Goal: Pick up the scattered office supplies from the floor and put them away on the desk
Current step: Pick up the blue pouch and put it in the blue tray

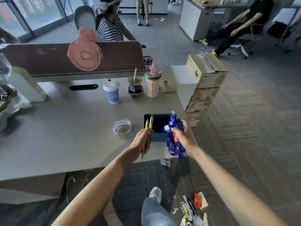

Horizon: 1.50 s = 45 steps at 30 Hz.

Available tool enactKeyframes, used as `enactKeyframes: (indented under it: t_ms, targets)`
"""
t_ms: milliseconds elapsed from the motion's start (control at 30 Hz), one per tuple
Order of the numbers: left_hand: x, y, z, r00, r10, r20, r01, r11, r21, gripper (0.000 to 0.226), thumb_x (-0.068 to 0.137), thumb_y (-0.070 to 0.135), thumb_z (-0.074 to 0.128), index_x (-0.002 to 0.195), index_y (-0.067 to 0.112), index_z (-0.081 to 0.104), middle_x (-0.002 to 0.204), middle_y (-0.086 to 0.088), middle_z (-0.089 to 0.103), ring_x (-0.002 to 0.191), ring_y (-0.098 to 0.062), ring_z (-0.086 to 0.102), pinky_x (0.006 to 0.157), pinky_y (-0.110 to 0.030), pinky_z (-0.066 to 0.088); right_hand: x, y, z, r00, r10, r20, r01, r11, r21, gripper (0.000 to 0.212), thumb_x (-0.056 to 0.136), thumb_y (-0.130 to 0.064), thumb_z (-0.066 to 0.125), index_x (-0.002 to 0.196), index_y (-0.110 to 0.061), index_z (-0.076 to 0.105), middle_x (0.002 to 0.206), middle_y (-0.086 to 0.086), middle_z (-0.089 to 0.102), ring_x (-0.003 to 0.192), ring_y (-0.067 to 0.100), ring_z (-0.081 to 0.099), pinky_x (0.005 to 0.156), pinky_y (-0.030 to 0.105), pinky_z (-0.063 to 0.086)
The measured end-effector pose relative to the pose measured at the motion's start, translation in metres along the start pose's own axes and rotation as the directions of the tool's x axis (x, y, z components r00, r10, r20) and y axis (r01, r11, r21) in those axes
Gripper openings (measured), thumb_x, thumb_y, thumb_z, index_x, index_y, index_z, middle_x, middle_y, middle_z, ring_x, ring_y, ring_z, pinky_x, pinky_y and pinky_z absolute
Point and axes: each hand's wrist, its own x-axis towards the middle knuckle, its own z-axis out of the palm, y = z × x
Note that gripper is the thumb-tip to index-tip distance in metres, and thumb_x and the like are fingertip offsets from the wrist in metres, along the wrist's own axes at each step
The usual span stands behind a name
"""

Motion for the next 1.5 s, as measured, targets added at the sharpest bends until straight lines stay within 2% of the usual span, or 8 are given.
enactKeyframes:
  t_ms: [167,300,433,533,667,1000,1233,1500]
  targets:
    - [0.07,0.039,0.007,0.991,0.099,0.089,-0.124,0.933,0.339,0.029,0.098,0.036,0.032,0.092,0.022,0.057,0.088,-0.002,0.051,0.079,-0.017,0.047,0.071,-0.03,0.039,0.077,-0.006,-0.016,0.995,0.022,-0.093,-0.016,0.998,0.056,0.03,0.086,-0.016,0.063,0.113,-0.025,0.055,0.096,0.001,0.067,0.078,0.01,0.065,0.064,0.023,0.049]
    - [0.125,0.045,0.008,0.951,0.195,0.241,-0.303,0.421,0.855,0.034,0.1,0.03,0.033,0.117,0.006,0.05,0.11,-0.013,0.054,0.101,-0.029,0.052,0.088,-0.038,0.04,0.109,-0.008,-0.026,0.991,0.075,-0.108,-0.065,0.994,0.092,0.028,0.088,-0.006,0.059,0.114,-0.015,0.053,0.078,0.0,0.059,0.062,0.01,0.057,0.056,0.022,0.043]
    - [0.163,0.026,0.009,0.866,0.113,0.487,-0.499,0.147,0.854,0.042,0.099,0.026,0.025,0.116,0.0,0.053,0.115,-0.018,0.053,0.104,-0.034,0.05,0.091,-0.044,0.042,0.128,-0.008,-0.035,0.985,0.106,-0.139,-0.095,0.992,0.086,0.029,0.087,-0.008,0.061,0.115,-0.014,0.054,0.077,-0.001,0.058,0.062,0.01,0.055,0.058,0.024,0.042]
    - [0.176,0.023,0.013,0.867,-0.013,0.499,-0.491,0.16,0.857,0.042,0.097,0.026,0.029,0.12,0.002,0.054,0.125,-0.015,0.051,0.113,-0.033,0.046,0.099,-0.044,0.037,0.133,-0.009,-0.038,0.982,0.096,-0.16,-0.091,0.995,0.043,0.031,0.088,-0.006,0.06,0.115,-0.019,0.054,0.082,0.0,0.062,0.067,0.012,0.056,0.062,0.024,0.045]
    - [0.19,0.017,0.012,0.859,0.086,0.504,-0.511,0.187,0.839,0.043,0.089,0.017,0.056,0.131,0.008,0.048,0.124,-0.013,0.053,0.114,-0.03,0.052,0.096,-0.038,0.04,0.133,-0.009,-0.037,0.977,0.097,-0.192,-0.093,0.995,0.031,0.032,0.088,-0.006,0.06,0.116,-0.021,0.054,0.086,-0.001,0.062,0.068,0.009,0.057,0.062,0.019,0.046]
    - [0.194,0.034,-0.019,0.805,0.414,0.424,-0.575,0.374,0.727,0.024,0.086,0.005,0.051,0.104,0.011,0.065,0.098,-0.008,0.065,0.085,-0.033,0.062,0.072,-0.036,0.051,0.144,-0.017,-0.015,1.0,-0.011,-0.021,0.004,0.952,-0.307,0.037,0.086,-0.009,0.063,0.119,-0.024,0.053,0.1,-0.001,0.062,0.088,0.011,0.059,0.077,0.02,0.046]
    - [0.186,0.041,-0.075,0.821,0.528,0.219,-0.512,0.51,0.691,0.027,0.079,-0.003,0.053,0.096,0.013,0.067,0.087,-0.001,0.067,0.078,-0.019,0.064,0.074,-0.03,0.051,0.152,-0.002,0.026,0.894,-0.15,0.421,0.425,0.579,-0.696,0.047,0.082,-0.011,0.067,0.122,-0.017,0.043,0.116,-0.001,0.051,0.085,0.009,0.053,0.065,0.019,0.04]
    - [0.155,0.025,-0.095,0.893,0.416,0.171,-0.393,0.536,0.747,0.024,0.086,0.008,0.052,0.103,0.016,0.066,0.098,-0.001,0.068,0.089,-0.021,0.063,0.079,-0.027,0.049,0.17,0.033,0.042,0.73,0.112,0.674,0.637,0.243,-0.731,0.037,0.073,0.007,0.052,0.1,-0.017,0.042,0.096,-0.002,0.039,0.08,0.017,0.044,0.065,0.036,0.039]
